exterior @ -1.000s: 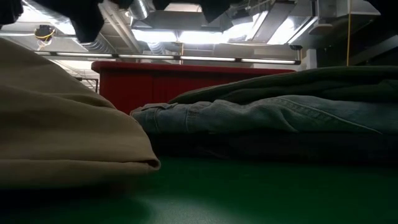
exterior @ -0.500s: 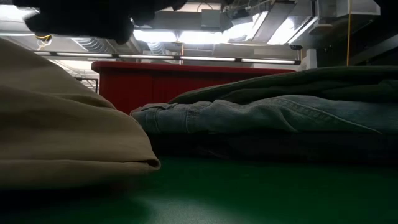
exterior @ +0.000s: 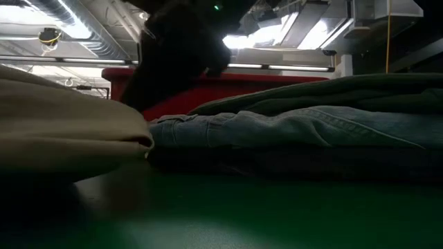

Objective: Fold laundry
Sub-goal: Fold the beige shorts

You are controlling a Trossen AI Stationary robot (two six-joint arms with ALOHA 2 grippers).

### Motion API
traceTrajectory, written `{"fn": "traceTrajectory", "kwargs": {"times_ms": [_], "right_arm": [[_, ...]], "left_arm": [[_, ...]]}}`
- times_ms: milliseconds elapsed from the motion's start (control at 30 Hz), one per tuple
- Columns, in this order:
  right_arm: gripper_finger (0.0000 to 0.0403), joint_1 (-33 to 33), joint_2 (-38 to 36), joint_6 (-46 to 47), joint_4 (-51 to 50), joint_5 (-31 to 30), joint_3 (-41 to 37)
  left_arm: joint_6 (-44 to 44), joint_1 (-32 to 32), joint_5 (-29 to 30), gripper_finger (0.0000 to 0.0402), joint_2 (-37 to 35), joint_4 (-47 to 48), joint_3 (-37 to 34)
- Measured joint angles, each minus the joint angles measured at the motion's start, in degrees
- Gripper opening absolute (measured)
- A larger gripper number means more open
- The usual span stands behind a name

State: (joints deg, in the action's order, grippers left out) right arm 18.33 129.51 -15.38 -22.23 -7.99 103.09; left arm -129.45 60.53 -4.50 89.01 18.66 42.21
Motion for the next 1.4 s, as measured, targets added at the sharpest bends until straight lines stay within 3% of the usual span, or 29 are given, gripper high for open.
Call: {"fn": "traceTrajectory", "kwargs": {"times_ms": [100, 300, 467, 767, 1000, 1200, 1400], "right_arm": [[0.0211, 0.09, -0.02, 0.0, -2.64, 0.05, 0.02], [0.0211, 1.18, -0.59, -0.81, -5.4, 1.47, 0.02], [0.0211, 1.6, -4.4, -2.65, -9.37, 0.52, 0.0], [0.0211, 1.53, -8.92, -3.76, -14.42, -0.46, 0.02], [0.0211, 1.92, -10.42, -4.83, -17.83, -0.13, 0.02], [0.0211, 2.75, -10.45, -6.27, -17.93, 0.0, 0.04], [0.0211, 3.71, -10.45, -7.54, -18.19, 0.5, 0.04]], "left_arm": [[4.1, -1.17, 0.25, 0.0125, 1.08, 2.51, 0.42], [15.62, -5.16, 9.88, 0.0125, 0.54, 9.11, 0.45], [23.94, -7.42, 12.5, 0.0125, -1.24, 9.97, 0.15], [23.52, -4.27, 19.13, 0.0125, -8.93, 19.97, 6.13], [20.17, -2.07, 30.34, 0.0125, -8.89, 14.22, 7.66], [17.6, -2.55, 30.19, 0.0125, -5.42, 9.1, 7.65], [12.3, -2.7, 25.83, 0.0125, -2.48, 7.0, 7.64]]}}
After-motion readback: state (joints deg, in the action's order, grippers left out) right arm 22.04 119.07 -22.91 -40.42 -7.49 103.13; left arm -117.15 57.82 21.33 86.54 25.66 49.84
